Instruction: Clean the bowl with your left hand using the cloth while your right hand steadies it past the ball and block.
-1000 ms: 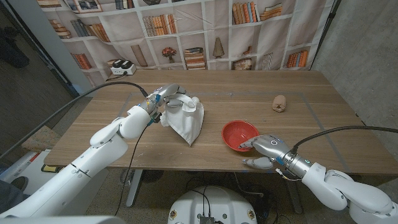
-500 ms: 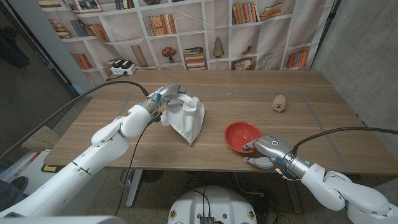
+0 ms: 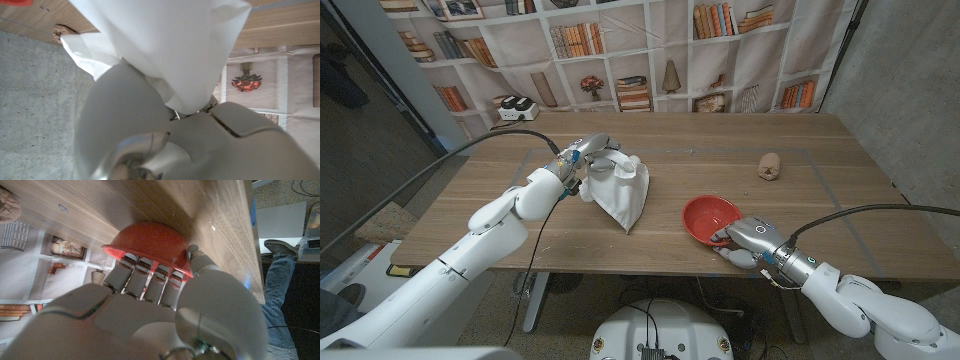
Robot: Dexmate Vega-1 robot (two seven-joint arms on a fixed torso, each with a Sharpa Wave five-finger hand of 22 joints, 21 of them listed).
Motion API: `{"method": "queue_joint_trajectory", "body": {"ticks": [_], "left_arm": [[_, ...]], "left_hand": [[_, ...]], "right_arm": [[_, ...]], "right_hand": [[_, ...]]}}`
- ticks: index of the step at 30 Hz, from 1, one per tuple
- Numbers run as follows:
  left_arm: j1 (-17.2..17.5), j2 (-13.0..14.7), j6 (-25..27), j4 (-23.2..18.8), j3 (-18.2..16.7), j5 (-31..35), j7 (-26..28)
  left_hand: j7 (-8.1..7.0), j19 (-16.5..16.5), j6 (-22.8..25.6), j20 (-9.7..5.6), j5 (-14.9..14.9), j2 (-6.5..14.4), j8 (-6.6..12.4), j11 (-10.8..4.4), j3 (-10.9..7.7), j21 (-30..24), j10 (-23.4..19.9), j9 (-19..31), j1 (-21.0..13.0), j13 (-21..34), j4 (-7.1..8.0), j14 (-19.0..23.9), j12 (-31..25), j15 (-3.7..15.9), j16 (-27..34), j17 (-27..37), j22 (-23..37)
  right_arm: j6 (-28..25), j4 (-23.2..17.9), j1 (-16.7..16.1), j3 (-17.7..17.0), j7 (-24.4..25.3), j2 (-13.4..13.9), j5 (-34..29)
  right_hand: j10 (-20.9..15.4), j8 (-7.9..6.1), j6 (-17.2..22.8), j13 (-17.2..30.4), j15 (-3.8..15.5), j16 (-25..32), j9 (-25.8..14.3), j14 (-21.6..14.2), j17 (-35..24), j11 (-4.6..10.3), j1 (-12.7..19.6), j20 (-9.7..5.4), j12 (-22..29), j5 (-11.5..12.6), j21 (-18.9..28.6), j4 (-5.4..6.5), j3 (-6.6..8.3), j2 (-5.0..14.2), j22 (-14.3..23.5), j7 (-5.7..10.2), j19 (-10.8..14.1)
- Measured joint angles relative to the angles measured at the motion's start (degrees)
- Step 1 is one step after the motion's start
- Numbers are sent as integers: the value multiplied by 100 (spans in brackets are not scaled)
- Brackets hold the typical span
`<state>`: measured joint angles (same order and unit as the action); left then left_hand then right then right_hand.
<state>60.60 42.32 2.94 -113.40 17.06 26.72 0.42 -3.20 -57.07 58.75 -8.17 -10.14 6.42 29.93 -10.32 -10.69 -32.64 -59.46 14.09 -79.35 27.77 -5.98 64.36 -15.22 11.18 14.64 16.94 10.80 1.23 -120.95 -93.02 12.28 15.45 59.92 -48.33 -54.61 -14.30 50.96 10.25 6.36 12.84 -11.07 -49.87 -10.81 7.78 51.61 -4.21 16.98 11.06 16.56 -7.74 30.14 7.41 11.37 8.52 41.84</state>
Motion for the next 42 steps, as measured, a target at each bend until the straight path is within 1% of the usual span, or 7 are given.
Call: {"method": "queue_joint_trajectory", "body": {"ticks": [7, 15, 26, 30, 31, 33, 42], "left_arm": [[-114, 19, -17, 41, 50, 0, 17], [-466, 62, -432, 148, 229, 6, -54], [-1419, -69, -1367, 620, 771, -254, -475], [-1758, -166, -1483, 846, 967, -316, -534], [-1822, -187, -1483, 896, 1008, -316, -534], [-1969, -231, -1968, 1004, 1100, -625, -797], [-2525, -421, -2490, 1471, 1488, -934, -1125]], "left_hand": [[0, 116, 0, -8, 0, 0, 0, 8, 0, 0, -9, 17, 0, 33, 0, -40, 44, 40, -34, -1, 0], [-10, 155, -10, -12, 1, 0, 0, -4, -33, 0, 5, 3, 0, 90, -2, -50, 83, 51, -55, 26, -15], [1, 216, -42, 10, 1, 0, 45, 40, -33, 1, 66, 13, 0, 130, -2, -187, 87, 17, -90, 65, -14], [1, 246, -43, 41, 1, 0, 45, 61, -33, 1, 87, 17, -1, 144, -2, -187, 127, 17, -91, 58, -14], [1, 246, -43, 41, 1, 0, 45, 61, -33, 1, 87, 17, 0, 145, -2, -187, 127, 17, -91, 58, -14], [-7, 250, -52, 36, 1, 0, 45, 61, -42, 1, 88, 17, -1, 156, -12, -209, 127, -5, -91, 68, -14], [-7, 330, -53, 63, 1, 1, 81, 89, -57, 1, 120, 17, -2, 186, -27, -257, 127, -35, -91, 96, -13]], "right_arm": [[56, -5, 98, 45, -90, 43, 28], [45, -33, 280, 188, -261, 66, 8], [-155, -64, 470, 447, -497, -76, -151], [-235, -64, 485, 477, -542, -96, -211], [-239, -64, 485, 477, -543, -96, -214], [-272, -68, 519, 553, -555, -163, -237], [-423, -101, 524, 632, -619, -245, -327]], "right_hand": [[-122, -34, 139, -2, 31, 0, -15, -93, -27, 3, 77, -9, -22, -71, 42, -18, 17, 133, 24, -44, 52], [-234, -30, 198, 0, 76, 0, -11, -219, -26, -6, 77, -41, -35, -100, 87, -34, 31, 149, 51, -86, 124], [-235, 0, 227, 5, 74, 0, 5, -237, -10, -6, 77, -41, -21, -114, 132, -42, 39, 149, 73, -115, 163], [-251, 17, 227, 6, 74, 0, 4, -237, -10, -21, 77, -41, -21, -115, 132, -41, 39, 148, 77, -115, 163], [-255, 17, 227, 6, 74, 0, 4, -237, -11, -26, 77, -41, -24, -115, 132, -41, 38, 148, 77, -114, 163], [-275, 18, 226, 5, 74, -18, 4, -237, -11, -10, 77, -41, -49, -115, 132, -41, 38, 148, 77, -115, 163], [-276, 49, 250, 4, 73, -56, 3, -236, 16, -11, 78, -40, -66, -132, 132, -41, 38, 147, 76, -138, 163]]}}
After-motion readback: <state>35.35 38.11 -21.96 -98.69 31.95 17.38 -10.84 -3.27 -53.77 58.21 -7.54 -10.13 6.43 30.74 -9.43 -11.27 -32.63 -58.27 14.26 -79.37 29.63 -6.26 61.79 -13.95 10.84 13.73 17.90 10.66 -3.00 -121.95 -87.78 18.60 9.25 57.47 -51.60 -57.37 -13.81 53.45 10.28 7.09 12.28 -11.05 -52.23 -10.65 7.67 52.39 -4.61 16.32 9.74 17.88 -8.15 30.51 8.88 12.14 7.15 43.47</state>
